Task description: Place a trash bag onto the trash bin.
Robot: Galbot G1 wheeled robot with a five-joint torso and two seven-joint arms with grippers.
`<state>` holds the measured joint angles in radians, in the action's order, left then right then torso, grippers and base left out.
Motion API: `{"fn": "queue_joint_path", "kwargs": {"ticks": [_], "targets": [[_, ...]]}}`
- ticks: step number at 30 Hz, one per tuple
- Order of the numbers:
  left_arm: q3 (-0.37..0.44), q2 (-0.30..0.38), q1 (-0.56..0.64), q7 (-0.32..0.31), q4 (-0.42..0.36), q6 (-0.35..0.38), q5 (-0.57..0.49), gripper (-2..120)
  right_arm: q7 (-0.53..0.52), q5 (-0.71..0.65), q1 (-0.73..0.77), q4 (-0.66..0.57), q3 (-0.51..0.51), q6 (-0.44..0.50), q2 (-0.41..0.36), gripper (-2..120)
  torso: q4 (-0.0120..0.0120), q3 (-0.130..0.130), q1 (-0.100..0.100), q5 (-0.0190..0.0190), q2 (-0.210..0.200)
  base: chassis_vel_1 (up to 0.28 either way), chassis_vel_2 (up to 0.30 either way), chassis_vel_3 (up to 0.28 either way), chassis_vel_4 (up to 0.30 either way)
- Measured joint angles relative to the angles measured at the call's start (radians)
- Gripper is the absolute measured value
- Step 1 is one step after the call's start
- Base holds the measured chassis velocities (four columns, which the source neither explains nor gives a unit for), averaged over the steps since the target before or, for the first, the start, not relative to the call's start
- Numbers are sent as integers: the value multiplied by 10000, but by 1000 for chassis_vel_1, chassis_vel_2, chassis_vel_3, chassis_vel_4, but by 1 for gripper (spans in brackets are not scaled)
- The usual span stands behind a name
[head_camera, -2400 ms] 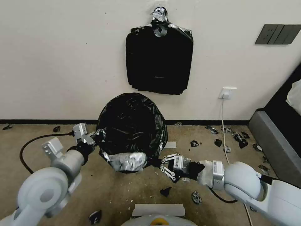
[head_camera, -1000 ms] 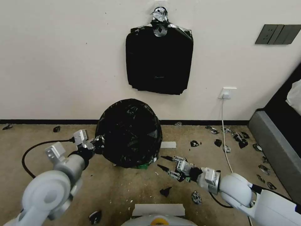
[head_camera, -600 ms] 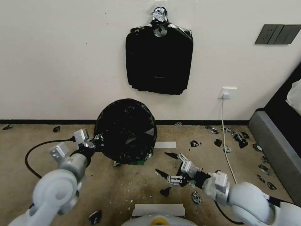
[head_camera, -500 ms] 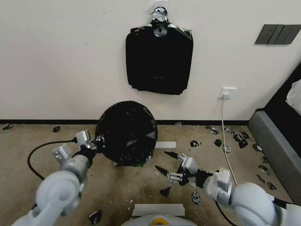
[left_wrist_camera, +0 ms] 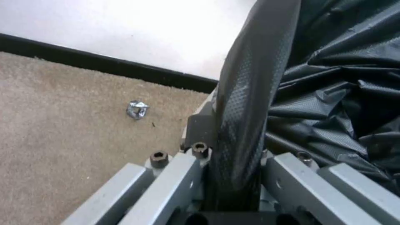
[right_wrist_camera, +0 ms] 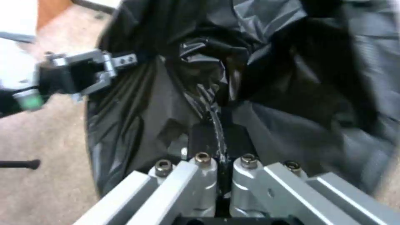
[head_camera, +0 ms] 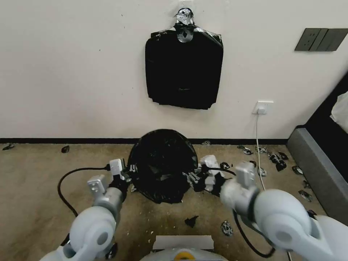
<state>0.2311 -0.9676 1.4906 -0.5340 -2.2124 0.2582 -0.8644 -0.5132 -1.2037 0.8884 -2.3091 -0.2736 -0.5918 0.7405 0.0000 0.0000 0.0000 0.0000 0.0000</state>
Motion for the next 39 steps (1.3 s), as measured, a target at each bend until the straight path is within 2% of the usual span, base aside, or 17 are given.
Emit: {"fn": "queue_joint_path", "kwargs": {"ticks": [2,5,6,9,16,24,39], "targets": [[-92,-11,-35,7,46,10,108,3,-330,-234,-288,237,-275,-139,297,0,-1,0,0,-2,0,0,0,0,0],[-232,-79,-77,10,120,29,405,3,-1373,-851,-951,806,-933,-458,1175,0,0,0,0,0,0,0,0,0,0],[-232,-79,-77,10,120,29,405,3,-1373,-851,-951,806,-933,-458,1175,0,0,0,0,0,0,0,0,0,0],[-208,-209,-6,26,78,154,987,3,-2449,-1121,-1453,1489,-1526,-561,2038,0,0,0,0,-2,0,0,0,0,0],[-131,-280,170,28,-164,222,1159,3,-3272,-1131,-1821,2424,-2009,-542,2944,0,0,0,0,-2,0,0,0,0,0],[-121,-271,308,63,-314,231,1164,3,-3562,-463,-1890,3389,-2298,-509,3484,0,0,0,0,0,0,0,0,0,0],[-165,-393,342,67,-428,264,1089,3,-3674,1094,-1883,4223,-2796,-806,3854,0,0,-1,0,0,0,0,0,0,0]]}}
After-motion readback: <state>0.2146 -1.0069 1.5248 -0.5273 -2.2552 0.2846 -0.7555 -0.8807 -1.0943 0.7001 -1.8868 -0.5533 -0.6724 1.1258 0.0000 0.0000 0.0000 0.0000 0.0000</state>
